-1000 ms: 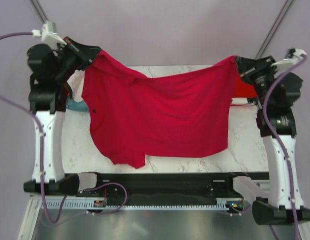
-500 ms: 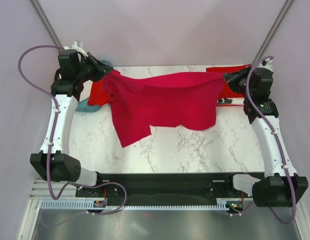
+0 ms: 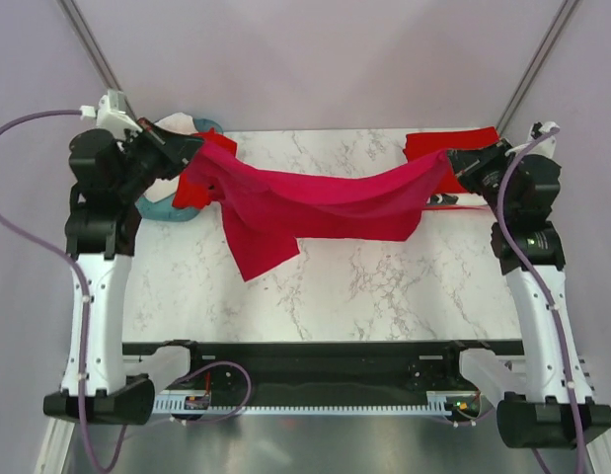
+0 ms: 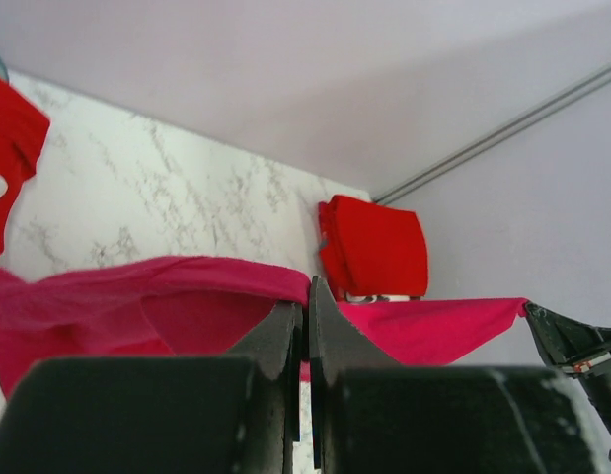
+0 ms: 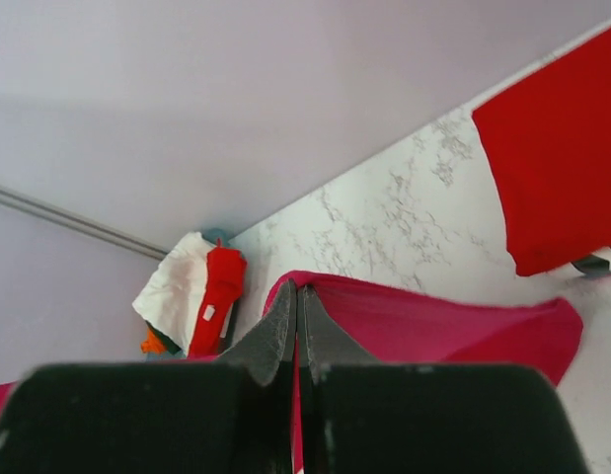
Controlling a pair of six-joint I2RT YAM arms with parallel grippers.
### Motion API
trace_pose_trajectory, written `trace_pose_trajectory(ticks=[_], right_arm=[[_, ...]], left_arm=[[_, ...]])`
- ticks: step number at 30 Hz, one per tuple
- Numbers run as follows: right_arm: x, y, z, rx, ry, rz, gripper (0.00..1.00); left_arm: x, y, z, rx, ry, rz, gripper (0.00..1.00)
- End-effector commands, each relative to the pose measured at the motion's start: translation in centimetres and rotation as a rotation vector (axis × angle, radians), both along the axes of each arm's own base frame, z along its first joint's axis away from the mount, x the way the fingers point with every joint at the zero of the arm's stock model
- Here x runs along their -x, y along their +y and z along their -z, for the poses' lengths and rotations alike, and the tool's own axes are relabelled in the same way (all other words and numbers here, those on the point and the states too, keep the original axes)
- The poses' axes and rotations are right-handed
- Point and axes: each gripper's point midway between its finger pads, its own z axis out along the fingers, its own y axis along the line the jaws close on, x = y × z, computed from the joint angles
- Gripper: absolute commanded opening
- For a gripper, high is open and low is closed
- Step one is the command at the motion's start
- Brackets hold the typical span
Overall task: Fold and stack the t-shirts
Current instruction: Flatten the tshirt out
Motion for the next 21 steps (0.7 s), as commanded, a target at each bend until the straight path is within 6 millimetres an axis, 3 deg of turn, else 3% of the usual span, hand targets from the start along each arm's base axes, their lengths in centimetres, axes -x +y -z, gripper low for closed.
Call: trace_pose_trajectory(ticks=[1, 7, 14, 18, 20, 21], right_arm=[[3.6, 0.6, -6.2, 0.036, -0.177, -0.035, 0.00], [10.4, 0.8, -10.8, 0.044, -0.303, -0.038, 0.00], [17.0, 0.5, -12.5, 0.055, -0.348, -0.004, 0.00], [18.3, 0.3, -12.3, 0.048, -0.343, 0.008, 0.00], [17.5, 0.2, -11.2, 0.038, -0.306, 0.013, 0.00], [16.5, 0.1, -10.5, 0.037, -0.275, 0.020, 0.00]], left_arm=[[4.3, 0.4, -6.1, 0.013, -0.186, -0.022, 0.02], [11.3, 0.2, -9.6, 0.060, -0.305, -0.019, 0.02], [16.7, 0.1, -10.6, 0.079, -0.356, -0.013, 0.02], [17.4, 0.3, -10.9, 0.077, -0.354, -0.025, 0.02], [16.8, 0.6, -10.8, 0.078, -0.344, -0.043, 0.02], [15.3, 0.6, -10.2, 0.076, -0.310, -0.046, 0.02]])
